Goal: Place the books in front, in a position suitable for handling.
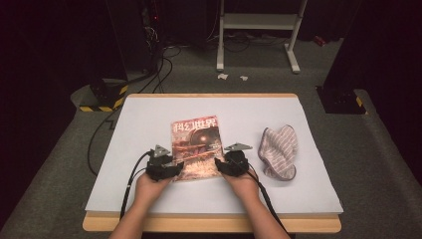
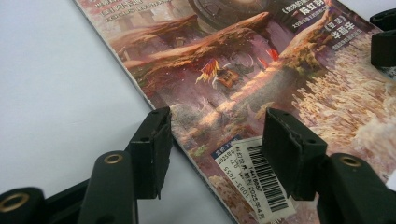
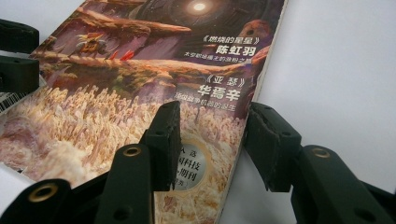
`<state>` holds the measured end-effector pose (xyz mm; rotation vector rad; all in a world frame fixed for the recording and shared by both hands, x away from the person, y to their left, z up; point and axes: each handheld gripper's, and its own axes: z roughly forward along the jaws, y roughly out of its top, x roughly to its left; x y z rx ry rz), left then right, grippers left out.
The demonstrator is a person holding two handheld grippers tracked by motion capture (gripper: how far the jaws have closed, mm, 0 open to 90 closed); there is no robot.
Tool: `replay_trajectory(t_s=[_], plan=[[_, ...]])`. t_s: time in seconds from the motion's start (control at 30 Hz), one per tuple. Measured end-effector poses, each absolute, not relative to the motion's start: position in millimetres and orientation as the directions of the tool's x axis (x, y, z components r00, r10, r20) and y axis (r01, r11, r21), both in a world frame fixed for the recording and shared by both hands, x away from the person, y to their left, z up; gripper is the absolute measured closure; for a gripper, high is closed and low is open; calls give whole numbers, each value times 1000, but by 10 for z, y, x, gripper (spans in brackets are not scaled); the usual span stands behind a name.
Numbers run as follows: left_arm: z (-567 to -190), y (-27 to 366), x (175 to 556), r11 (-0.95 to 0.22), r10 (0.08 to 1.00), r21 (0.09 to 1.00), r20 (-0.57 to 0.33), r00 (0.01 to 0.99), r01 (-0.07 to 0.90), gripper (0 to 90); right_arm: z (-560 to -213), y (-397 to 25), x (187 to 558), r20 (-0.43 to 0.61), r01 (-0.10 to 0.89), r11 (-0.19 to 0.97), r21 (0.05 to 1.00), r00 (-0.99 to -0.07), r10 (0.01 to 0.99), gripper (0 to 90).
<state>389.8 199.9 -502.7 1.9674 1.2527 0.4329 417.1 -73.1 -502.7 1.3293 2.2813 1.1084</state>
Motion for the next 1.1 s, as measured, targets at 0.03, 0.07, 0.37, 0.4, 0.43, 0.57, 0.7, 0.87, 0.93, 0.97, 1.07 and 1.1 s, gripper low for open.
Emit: replay_trajectory(t_s=[0.03,0.07,0.37,0.4,0.43,0.57,0.7,0.87,0.93,0.97,1.07,1.1], plan=[[-5025,1975,3885,-244,877,742,-106,469,625,431,-5026,-755,4137,133,620,282,732,-536,834,556],[-5022,1925,3859,-260,869,740,-101,485,620,431,-5026,-808,4068,123,616,283,735,-532,838,557],[-5020,1714,3720,-298,839,740,-99,534,604,431,-5019,-1054,3787,103,609,292,738,-529,842,563],[-5020,1688,3700,-302,836,740,-97,540,601,431,-5021,-1123,3718,107,610,288,738,-528,843,565],[-5016,1641,3669,-311,828,737,-100,552,600,431,-5023,-1157,3684,108,608,288,740,-529,841,567],[-5007,1572,3619,-329,818,732,-94,567,596,432,-5028,-1250,3580,116,610,277,743,-525,843,573],[-5001,1506,3531,-345,809,733,-84,582,586,439,-5015,-1328,3484,104,606,288,742,-528,843,576],[-4984,1461,3478,-374,808,737,-39,588,563,470,-5033,-1393,3435,124,604,273,748,-533,837,601],[-4990,1479,3478,-367,805,740,-51,592,564,470,-5027,-1397,3427,120,601,278,749,-536,835,604],[-4994,1492,3478,-365,802,741,-56,594,563,470,-5026,-1398,3425,119,601,280,749,-538,835,597],[-5020,1575,3494,-328,793,740,-122,597,587,468,-5025,-1409,3438,127,602,287,745,-550,825,529],[-5020,1575,3494,-328,793,740,-122,597,587,451,-5025,-1410,3444,127,606,284,743,-544,829,498]])
